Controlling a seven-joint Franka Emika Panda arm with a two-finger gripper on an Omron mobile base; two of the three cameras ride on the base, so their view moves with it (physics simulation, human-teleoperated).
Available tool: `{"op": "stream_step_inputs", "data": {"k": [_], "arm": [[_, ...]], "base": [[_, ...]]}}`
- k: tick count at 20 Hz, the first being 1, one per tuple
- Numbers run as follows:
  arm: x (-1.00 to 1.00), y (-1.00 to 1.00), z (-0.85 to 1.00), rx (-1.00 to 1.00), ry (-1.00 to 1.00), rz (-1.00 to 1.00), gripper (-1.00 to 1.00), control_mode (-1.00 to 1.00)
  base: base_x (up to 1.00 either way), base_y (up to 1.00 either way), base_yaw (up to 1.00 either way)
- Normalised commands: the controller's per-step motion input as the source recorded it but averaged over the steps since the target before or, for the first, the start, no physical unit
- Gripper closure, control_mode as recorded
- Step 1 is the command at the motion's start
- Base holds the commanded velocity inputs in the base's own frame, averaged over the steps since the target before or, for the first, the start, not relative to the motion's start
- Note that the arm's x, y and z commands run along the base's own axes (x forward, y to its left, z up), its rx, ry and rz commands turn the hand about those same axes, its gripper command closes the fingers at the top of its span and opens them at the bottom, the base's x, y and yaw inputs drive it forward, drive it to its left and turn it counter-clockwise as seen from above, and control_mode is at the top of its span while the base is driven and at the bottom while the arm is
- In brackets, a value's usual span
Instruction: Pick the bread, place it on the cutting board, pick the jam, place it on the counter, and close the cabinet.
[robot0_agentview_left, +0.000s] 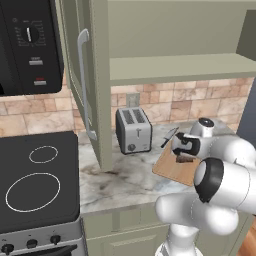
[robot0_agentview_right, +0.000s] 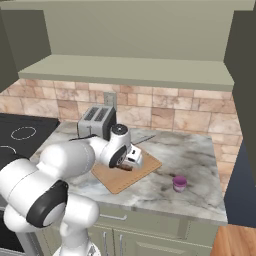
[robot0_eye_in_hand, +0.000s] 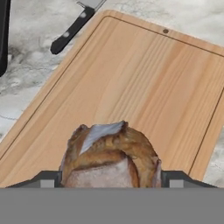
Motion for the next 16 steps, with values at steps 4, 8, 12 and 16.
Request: {"op": "stream_step_inputs", "data": {"k": [4, 8, 12, 16], "arm": [[0.0, 0.0, 0.0, 0.0, 0.0, 0.0, -1.0, -1.0], [0.0, 0.0, 0.0, 0.0, 0.0, 0.0, -1.0, -1.0], [-0.04, 0.0, 0.03, 0.0, -0.08, 0.01, -1.0, -1.0], [-0.11, 0.0, 0.17, 0.0, -0.21, 0.0, -1.0, -1.0]], "base": [[0.0, 0.0, 0.0], [0.0, 0.0, 0.0], [0.0, 0.0, 0.0], [0.0, 0.0, 0.0]]}}
